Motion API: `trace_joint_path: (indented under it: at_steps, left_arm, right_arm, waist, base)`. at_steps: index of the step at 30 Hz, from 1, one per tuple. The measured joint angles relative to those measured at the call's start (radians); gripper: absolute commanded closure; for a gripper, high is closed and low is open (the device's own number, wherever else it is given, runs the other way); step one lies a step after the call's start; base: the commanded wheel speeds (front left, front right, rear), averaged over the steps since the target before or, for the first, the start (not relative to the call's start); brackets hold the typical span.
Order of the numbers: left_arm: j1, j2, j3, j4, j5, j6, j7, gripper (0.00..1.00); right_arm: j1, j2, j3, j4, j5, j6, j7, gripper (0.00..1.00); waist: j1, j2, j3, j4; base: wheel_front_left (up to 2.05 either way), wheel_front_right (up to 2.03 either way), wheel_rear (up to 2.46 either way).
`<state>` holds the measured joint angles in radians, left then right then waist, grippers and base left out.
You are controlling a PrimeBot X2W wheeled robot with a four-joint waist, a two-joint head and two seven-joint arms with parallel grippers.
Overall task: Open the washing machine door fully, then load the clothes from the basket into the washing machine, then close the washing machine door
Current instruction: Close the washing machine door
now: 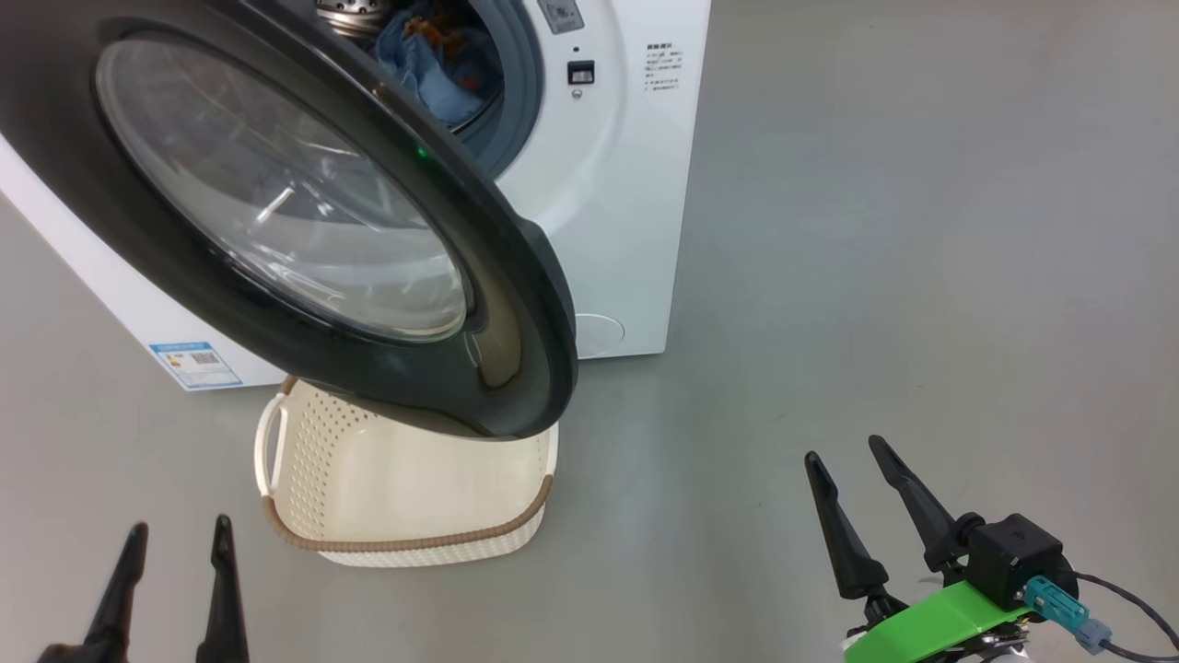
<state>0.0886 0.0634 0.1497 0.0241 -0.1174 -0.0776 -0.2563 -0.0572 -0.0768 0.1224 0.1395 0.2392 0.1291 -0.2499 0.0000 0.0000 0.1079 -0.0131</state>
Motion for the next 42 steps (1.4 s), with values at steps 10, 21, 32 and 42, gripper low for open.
trace_joint_path:
  at_steps: [10,21,32,42]
  left_arm:
    - [0.017,-0.01,0.0,0.021,0.003,0.003,0.0,0.0]
    - [0.021,-0.016,0.001,0.027,0.002,0.007,0.0,0.0]
    - [0.037,-0.018,-0.001,0.028,0.002,0.012,0.0,0.0]
    - [0.053,-0.019,-0.003,0.03,0.002,0.013,0.0,0.0]
  right_arm:
    - [0.0,0.004,-0.002,-0.001,-0.003,0.0,0.0,0.0]
    - [0.001,0.005,-0.004,0.0,-0.009,0.0,0.0,0.0]
    - [0.016,0.004,-0.004,0.006,-0.009,0.0,0.0,0.0]
    - [0.024,0.004,-0.003,0.015,-0.009,0.0,0.0,0.0]
  waist:
    - [0.0,0.0,-0.016,-0.004]
    - [0.0,0.0,-0.027,-0.001]
    - [-0.0001,0.0,-0.048,0.005]
    - [0.0,0.0,-0.071,0.006]
  base:
    - [0.0,0.0,0.0]
    - [0.0,0.0,0.0]
    - [0.0,0.0,0.0]
    - [0.0,0.0,0.0]
